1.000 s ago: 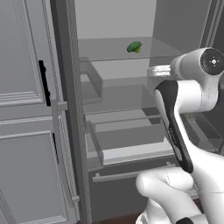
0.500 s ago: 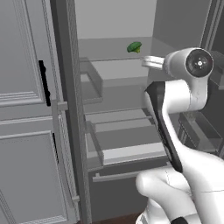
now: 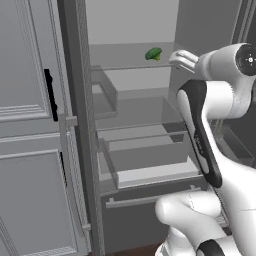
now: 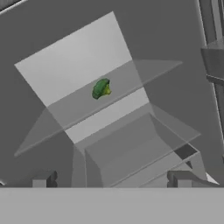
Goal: Place one broccoli and one fish in each tupperware on the nearby counter, to pack two identical lunches.
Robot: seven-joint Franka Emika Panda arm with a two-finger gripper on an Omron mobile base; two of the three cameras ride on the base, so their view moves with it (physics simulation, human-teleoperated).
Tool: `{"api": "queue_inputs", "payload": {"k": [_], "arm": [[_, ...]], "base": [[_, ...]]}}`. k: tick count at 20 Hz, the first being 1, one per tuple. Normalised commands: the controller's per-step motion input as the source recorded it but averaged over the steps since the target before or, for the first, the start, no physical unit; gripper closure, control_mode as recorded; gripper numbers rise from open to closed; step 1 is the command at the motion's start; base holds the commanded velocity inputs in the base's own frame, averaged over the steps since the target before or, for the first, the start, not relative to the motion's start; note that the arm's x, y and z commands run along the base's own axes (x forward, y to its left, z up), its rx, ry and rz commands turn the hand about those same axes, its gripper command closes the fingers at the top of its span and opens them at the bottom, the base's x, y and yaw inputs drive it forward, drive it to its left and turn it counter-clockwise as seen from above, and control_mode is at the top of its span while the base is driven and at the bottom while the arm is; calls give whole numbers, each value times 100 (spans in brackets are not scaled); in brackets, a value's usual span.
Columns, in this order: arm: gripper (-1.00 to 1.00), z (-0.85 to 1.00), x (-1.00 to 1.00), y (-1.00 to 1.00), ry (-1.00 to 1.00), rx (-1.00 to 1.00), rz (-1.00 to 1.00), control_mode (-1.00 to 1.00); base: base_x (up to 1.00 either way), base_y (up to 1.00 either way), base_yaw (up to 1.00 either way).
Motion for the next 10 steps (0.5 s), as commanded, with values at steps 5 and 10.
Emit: {"api": "queue_inputs", "payload": {"k": [5,10], "arm": [[-100,17,20,-4,2,9,1,-100],[-100,-18,45,0,7,6,0,-100]], "base": [[0,0,0],[0,0,0]]}}
